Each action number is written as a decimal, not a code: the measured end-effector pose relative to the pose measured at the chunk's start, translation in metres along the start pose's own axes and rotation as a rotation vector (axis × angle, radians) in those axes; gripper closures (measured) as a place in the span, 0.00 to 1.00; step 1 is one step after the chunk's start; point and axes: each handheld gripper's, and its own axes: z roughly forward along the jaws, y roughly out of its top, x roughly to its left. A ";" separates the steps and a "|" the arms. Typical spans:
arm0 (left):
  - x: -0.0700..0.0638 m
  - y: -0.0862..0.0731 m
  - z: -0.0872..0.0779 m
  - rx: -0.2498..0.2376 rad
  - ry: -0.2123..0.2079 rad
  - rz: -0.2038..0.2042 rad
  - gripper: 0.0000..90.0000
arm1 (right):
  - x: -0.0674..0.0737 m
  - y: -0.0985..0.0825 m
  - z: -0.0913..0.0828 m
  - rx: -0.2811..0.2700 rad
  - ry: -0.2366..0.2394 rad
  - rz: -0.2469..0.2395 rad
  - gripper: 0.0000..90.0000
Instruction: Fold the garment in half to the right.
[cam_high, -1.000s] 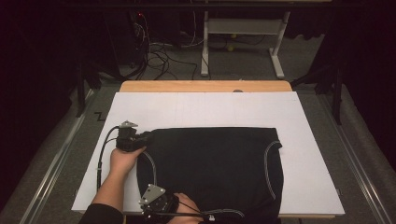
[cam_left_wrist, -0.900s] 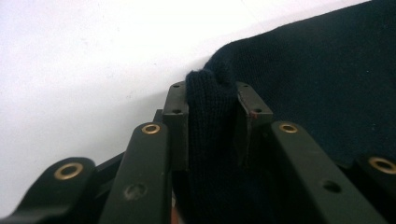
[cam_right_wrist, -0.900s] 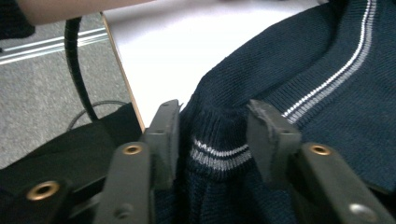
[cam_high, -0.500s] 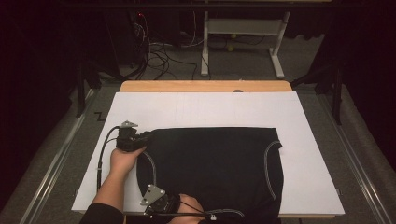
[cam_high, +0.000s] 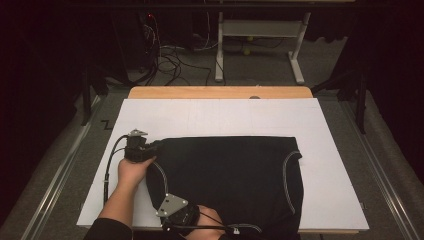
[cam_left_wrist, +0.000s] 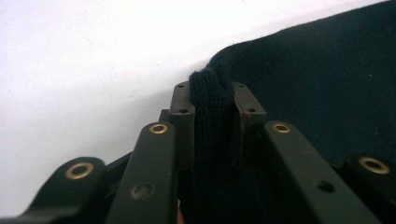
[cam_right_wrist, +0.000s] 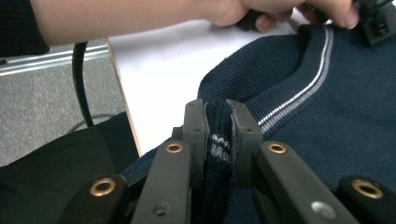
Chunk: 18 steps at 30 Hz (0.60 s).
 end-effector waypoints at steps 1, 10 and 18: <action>0.000 0.000 -0.001 -0.005 0.007 -0.014 0.79 | -0.002 0.000 -0.002 -0.010 0.004 0.000 0.89; -0.006 0.004 -0.012 -0.120 -0.012 -0.097 0.79 | -0.012 0.002 -0.021 -0.077 0.009 0.013 0.89; -0.016 0.018 -0.019 -0.141 0.000 -0.113 0.79 | -0.020 0.008 -0.036 -0.122 0.005 0.008 0.89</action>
